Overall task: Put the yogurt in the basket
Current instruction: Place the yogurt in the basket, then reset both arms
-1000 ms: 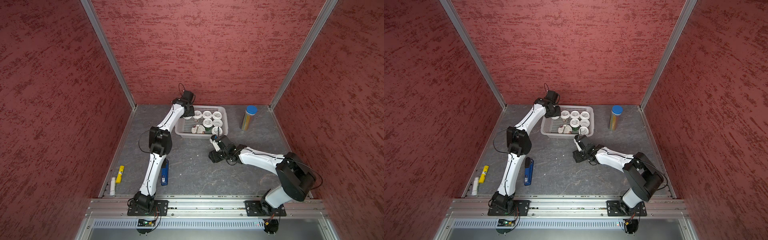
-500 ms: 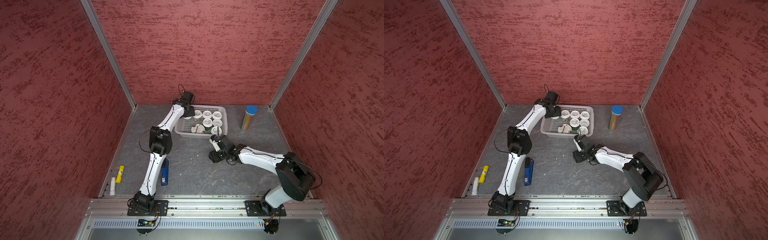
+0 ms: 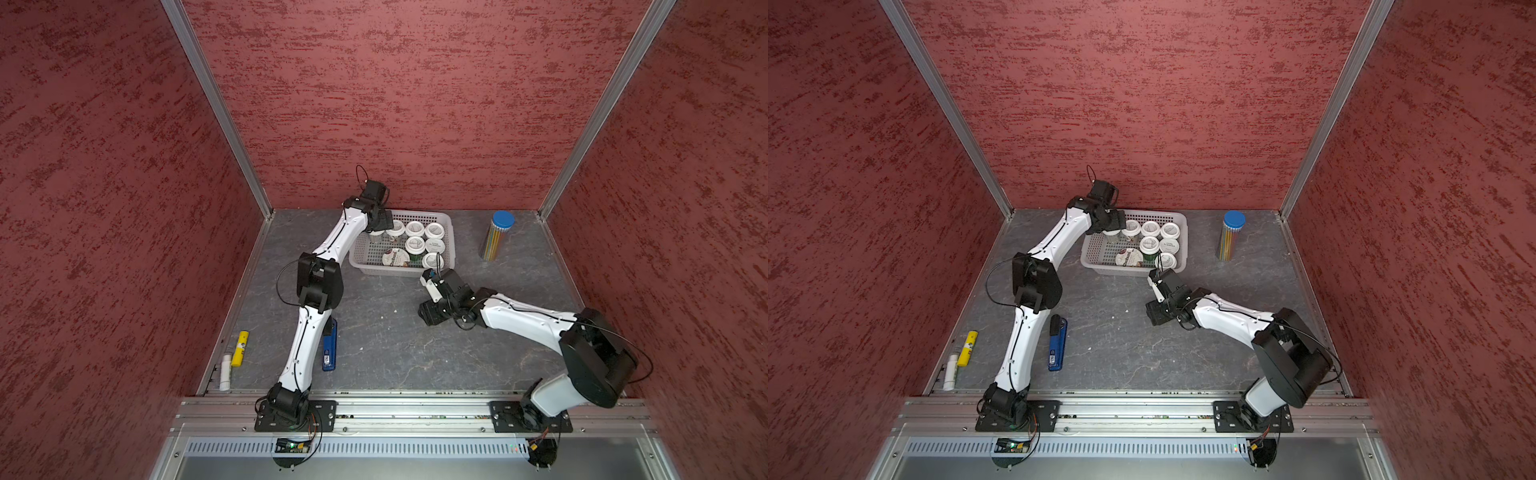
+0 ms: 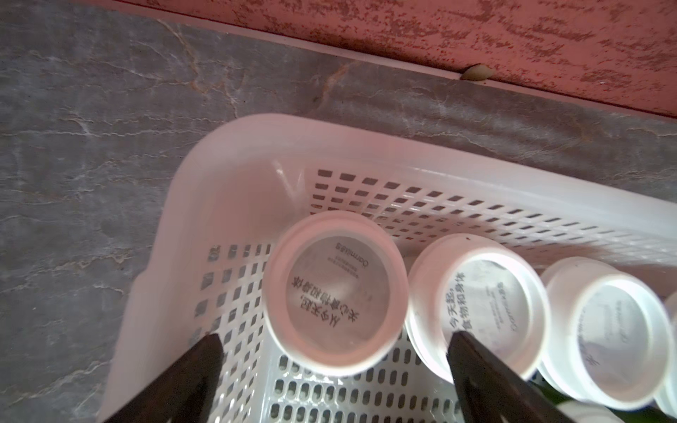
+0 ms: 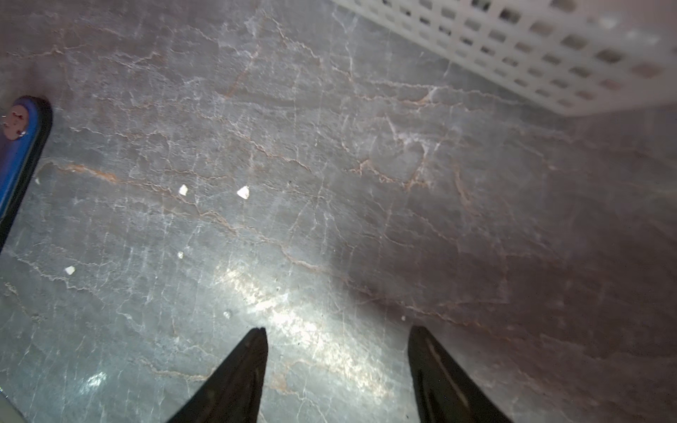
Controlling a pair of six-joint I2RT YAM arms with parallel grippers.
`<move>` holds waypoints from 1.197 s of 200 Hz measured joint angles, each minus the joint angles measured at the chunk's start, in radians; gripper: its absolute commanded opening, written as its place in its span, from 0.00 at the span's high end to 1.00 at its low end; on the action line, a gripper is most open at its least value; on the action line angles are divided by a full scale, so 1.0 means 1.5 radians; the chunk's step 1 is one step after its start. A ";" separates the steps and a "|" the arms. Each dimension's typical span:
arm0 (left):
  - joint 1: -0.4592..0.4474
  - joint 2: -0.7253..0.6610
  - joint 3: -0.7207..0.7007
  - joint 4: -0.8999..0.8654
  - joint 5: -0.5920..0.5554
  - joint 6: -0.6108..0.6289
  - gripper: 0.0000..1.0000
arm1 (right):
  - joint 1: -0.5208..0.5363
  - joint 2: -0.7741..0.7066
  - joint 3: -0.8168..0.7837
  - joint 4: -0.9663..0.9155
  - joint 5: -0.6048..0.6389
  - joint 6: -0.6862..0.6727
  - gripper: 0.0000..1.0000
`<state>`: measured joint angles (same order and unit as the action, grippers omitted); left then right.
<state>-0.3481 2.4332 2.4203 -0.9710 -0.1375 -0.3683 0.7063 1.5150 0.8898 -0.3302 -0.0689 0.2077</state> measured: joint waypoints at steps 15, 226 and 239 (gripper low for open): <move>-0.007 -0.070 -0.053 0.017 -0.002 0.005 0.00 | 0.000 -0.039 0.009 0.000 0.015 -0.009 0.19; 0.228 -0.688 -1.314 0.984 0.055 0.221 0.00 | -0.283 0.043 -0.448 1.038 0.452 -0.290 0.01; 0.233 -0.672 -1.331 1.065 0.061 0.226 0.00 | -0.300 0.030 -0.438 1.024 0.418 -0.272 0.02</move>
<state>0.0021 1.4258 0.4240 0.6270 -0.0460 -0.0292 0.2569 1.5597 0.2325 1.2057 0.5583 -0.2001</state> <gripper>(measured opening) 0.996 0.985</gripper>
